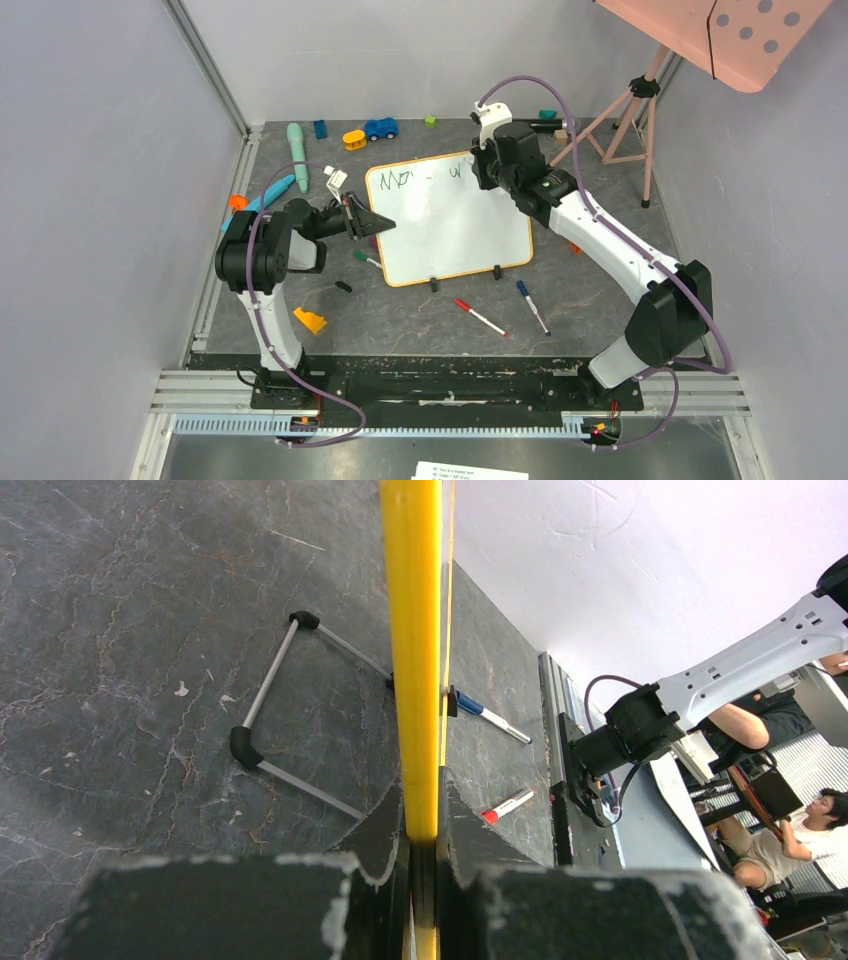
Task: Write a sentence on the whiteboard
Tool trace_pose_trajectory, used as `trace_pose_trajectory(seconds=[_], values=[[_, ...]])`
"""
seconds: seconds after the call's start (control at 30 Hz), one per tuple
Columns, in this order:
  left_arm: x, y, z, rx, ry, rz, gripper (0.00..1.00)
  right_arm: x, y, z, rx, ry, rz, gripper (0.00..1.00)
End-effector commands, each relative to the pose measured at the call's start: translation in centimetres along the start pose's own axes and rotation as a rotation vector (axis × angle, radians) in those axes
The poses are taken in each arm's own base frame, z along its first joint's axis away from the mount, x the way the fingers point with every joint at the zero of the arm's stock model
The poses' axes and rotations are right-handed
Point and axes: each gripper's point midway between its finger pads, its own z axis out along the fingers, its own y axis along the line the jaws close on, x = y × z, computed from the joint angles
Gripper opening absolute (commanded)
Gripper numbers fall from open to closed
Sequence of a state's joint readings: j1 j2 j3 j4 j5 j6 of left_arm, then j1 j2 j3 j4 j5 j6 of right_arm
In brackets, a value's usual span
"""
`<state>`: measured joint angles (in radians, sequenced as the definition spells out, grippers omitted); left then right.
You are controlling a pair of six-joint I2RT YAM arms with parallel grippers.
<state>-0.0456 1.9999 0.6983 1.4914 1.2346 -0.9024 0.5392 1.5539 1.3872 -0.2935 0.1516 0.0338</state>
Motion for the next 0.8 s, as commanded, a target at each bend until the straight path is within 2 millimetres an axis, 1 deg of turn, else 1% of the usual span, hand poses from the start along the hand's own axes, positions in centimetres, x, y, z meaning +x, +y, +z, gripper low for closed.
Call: trace_pose_trajectory(seconds=[0.0,0.17,0.33,0.5,0.67,0.77], values=[[-1.0,0.1,0.1,0.013,-0.023,0.196,0.02,-0.3,0.2,-0.2,-0.022,-0.02,0.003,0.0],[-0.9,0.1,0.1,0.014,-0.022,0.195,0.02,-0.1,-0.8,-0.5,0.033,-0.015,0.008,0.0],[-1.0,0.1,0.1,0.013,-0.022,0.194,0.02,-1.4,0.0,-1.3,-0.02,-0.055,0.002,0.0],[-1.0,0.3,0.1,0.013,-0.022,0.186,0.02,-2.4,-0.1,-2.5,-0.03,-0.109,-0.002,0.0],[-1.0,0.4,0.2,0.012,-0.022,0.178,0.02,-2.1,0.0,-3.1,-0.042,-0.119,-0.007,0.0],[-1.0,0.3,0.1,0.012,-0.023,0.183,0.02,-1.6,0.1,-3.0,-0.045,-0.105,-0.009,0.0]])
